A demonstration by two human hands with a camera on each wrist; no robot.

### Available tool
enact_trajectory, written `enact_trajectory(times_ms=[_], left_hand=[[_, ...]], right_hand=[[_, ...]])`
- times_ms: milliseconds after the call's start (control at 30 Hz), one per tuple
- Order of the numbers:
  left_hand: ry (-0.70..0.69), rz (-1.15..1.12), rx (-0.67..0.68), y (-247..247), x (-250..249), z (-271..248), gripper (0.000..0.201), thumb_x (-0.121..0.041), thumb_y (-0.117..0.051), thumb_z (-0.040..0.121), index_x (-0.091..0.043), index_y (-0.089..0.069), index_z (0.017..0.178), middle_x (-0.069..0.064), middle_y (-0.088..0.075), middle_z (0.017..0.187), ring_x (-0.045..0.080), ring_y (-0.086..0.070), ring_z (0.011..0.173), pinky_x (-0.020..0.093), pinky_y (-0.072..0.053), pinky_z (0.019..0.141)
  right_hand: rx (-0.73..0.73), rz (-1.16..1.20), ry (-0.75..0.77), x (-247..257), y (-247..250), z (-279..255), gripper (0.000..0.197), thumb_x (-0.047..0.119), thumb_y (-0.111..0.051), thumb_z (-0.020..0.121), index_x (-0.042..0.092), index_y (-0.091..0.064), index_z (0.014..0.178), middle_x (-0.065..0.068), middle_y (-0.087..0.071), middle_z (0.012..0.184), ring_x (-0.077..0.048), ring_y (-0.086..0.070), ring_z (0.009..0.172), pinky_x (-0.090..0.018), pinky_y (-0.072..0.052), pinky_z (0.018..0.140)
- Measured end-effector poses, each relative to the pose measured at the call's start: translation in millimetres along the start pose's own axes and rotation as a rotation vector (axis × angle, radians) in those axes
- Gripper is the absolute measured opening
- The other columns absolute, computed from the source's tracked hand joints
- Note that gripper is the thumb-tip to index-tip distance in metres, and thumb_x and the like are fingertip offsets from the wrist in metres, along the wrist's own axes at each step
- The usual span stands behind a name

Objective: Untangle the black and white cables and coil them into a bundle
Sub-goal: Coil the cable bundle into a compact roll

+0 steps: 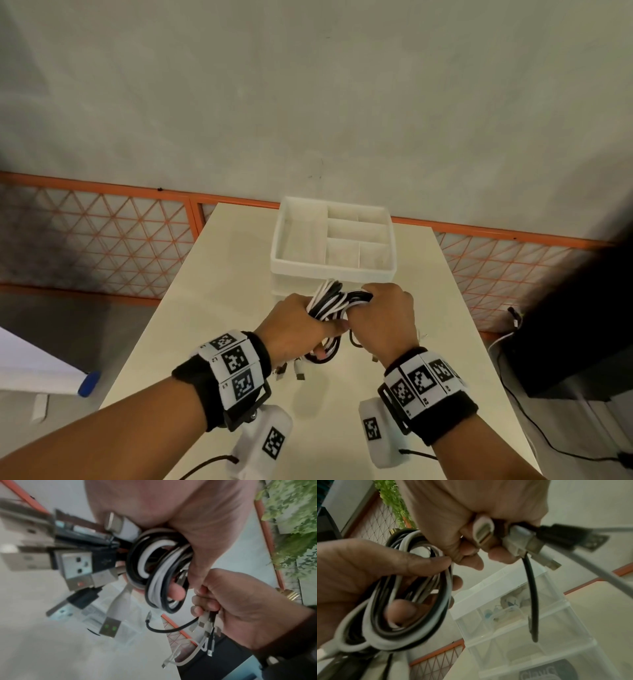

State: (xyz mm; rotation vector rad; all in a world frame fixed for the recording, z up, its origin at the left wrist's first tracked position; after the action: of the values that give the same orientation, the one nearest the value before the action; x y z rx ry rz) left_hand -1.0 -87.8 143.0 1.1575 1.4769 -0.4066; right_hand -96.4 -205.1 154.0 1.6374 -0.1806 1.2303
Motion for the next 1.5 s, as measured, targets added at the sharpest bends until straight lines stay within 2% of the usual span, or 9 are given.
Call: enact_trajectory(times_ms=[133,367,467,600,867,1000,1133,1300,1500], left_hand=[[-0.085,-0.01,-0.028,5.5,-1.9,-0.8,0.017,-0.036,-0.073,0.085,-0.019,-0.071,0.08,-0.012,-0.065,0.057,0.001,-0.059,0.052,0.016,-0.045,0.053],[-0.118,-0.267,-0.217,23.6,-9.0,2.7,0.016,-0.008,-0.059,0.094,-0.006,-0.064,0.08,0.007,-0.068,0.068,0.02,-0.068,0.065,0.044,-0.057,0.079],[-0.016,-0.464,-0.184,24.2,-10.6,1.3,0.021,-0.024,-0.065,0.094,-0.006,-0.066,0.084,0.009,-0.066,0.072,0.025,-0.069,0.069,0.053,-0.057,0.083],[0.01,-0.502,-0.031,11.0,-18.3,-5.8,0.053,-0.061,-0.065,0.075,-0.011,-0.071,0.093,0.007,-0.072,0.084,0.021,-0.073,0.078,0.037,-0.061,0.073],[0.095,-0.747,-0.159,16.5,-9.0,-5.4,0.025,-0.035,-0.076,0.083,-0.01,-0.072,0.082,0.008,-0.071,0.076,0.024,-0.07,0.068,0.036,-0.059,0.068],[0.024,-0.754,-0.193,21.3,-10.6,-4.8,0.024,-0.027,-0.071,0.089,-0.003,-0.069,0.084,0.01,-0.069,0.077,0.025,-0.066,0.066,0.035,-0.055,0.064],[-0.046,-0.741,-0.239,28.1,-17.7,-5.4,0.02,-0.025,-0.069,0.09,-0.006,-0.07,0.084,0.013,-0.07,0.08,0.032,-0.069,0.075,0.044,-0.057,0.075],[-0.034,-0.741,-0.259,37.4,-21.2,-6.5,0.023,-0.022,-0.066,0.092,-0.003,-0.069,0.079,0.015,-0.068,0.08,0.034,-0.063,0.078,0.057,-0.055,0.078],[-0.1,-0.819,-0.257,58.8,-24.2,-1.7,0.013,-0.017,-0.065,0.092,-0.006,-0.066,0.085,0.011,-0.068,0.079,0.028,-0.066,0.073,0.033,-0.057,0.06]], right_hand=[[0.004,0.04,0.076,2.9,2.2,-0.6,0.023,-0.002,-0.058,0.07,0.0,-0.043,0.053,-0.001,-0.04,0.043,-0.018,-0.031,0.045,-0.028,-0.028,0.042],[0.135,0.186,0.108,6.7,17.8,4.8,0.026,0.028,-0.064,0.096,0.012,-0.071,0.077,0.001,-0.072,0.067,-0.015,-0.067,0.058,-0.033,-0.056,0.057],[0.094,0.269,0.157,8.5,16.8,2.5,0.022,0.023,-0.062,0.099,0.012,-0.075,0.084,-0.002,-0.074,0.074,-0.018,-0.071,0.067,-0.04,-0.063,0.072],[-0.079,0.143,0.488,24.4,-5.4,-16.3,0.018,0.013,-0.057,0.1,0.013,-0.074,0.098,-0.002,-0.066,0.07,-0.013,-0.059,0.061,-0.03,-0.052,0.059],[0.154,-0.024,0.591,13.8,-41.0,-37.3,0.043,0.037,-0.039,0.101,0.028,-0.053,0.141,0.001,-0.047,0.147,-0.02,-0.06,0.118,-0.041,-0.053,0.096],[0.27,0.022,0.589,7.3,-38.0,-41.1,0.058,0.049,-0.041,0.101,0.044,-0.022,0.156,0.005,-0.063,0.13,-0.017,-0.065,0.107,-0.042,-0.055,0.088],[0.277,0.082,0.553,2.0,-31.8,-41.6,0.082,0.02,-0.063,0.096,0.044,-0.015,0.157,0.019,-0.07,0.114,-0.005,-0.069,0.09,-0.021,-0.055,0.088],[0.183,0.138,0.407,-11.6,-15.2,-26.1,0.038,0.023,-0.065,0.096,0.033,-0.062,0.132,0.017,-0.067,0.065,-0.004,-0.066,0.066,-0.023,-0.052,0.068],[0.324,0.394,0.255,-9.9,-4.5,-28.1,0.022,0.019,-0.068,0.094,0.02,-0.077,0.114,0.017,-0.053,0.053,-0.003,-0.046,0.053,-0.013,-0.041,0.059]])
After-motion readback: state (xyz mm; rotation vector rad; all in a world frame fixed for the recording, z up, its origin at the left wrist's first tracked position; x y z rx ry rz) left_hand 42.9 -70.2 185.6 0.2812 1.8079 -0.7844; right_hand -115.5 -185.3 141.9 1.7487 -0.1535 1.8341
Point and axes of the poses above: each hand's wrist, its own z-axis towards the middle knuckle, its own y-axis out of the back of the hand, x = y × z, the point moved 3 cm from there along z, towards the middle knuckle
